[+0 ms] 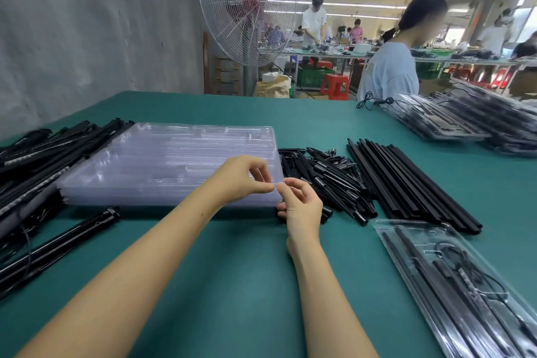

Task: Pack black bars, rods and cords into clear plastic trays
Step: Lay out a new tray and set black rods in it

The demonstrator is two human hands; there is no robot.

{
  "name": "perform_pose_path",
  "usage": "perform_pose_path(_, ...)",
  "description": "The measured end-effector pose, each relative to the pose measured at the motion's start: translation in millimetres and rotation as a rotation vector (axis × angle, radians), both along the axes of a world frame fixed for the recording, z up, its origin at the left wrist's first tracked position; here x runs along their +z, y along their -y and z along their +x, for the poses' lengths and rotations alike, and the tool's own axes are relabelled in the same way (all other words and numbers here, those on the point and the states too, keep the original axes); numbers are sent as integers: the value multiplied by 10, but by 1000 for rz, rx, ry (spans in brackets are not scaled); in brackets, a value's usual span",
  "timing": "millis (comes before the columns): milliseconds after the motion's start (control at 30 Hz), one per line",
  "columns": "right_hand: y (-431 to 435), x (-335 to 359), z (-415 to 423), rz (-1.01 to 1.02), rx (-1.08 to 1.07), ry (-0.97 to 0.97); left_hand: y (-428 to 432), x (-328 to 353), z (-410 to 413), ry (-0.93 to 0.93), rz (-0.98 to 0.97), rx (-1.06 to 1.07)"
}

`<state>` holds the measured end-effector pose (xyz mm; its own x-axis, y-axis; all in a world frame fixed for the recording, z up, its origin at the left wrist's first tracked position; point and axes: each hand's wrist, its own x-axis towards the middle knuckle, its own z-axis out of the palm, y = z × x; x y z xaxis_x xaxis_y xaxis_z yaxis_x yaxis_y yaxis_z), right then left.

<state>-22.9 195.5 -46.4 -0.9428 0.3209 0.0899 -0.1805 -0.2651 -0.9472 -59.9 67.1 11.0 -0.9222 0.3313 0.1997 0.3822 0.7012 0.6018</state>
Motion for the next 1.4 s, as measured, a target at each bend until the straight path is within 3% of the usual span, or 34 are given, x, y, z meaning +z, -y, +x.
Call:
perform_pose_path(400, 37, -25, 16, -51, -85, -4, -23, -53, 24, -35, 27, 35)
perform_pose_path(533, 46, -20, 6, -21, -112, -6, 46, 11, 52, -41, -27, -21)
perform_pose_path(700, 41, -34, -14, -5, -83, -9, 508, 216, 79, -17, -239, -13)
perform_pose_path(1233, 24, -63, -58, 11, -72, -4, 740, 296, 51, -16, -299, -25)
perform_pose_path(1400, 11, -79, -55, 13, -66, -4, 696, 330, 68, -22, -400, -24)
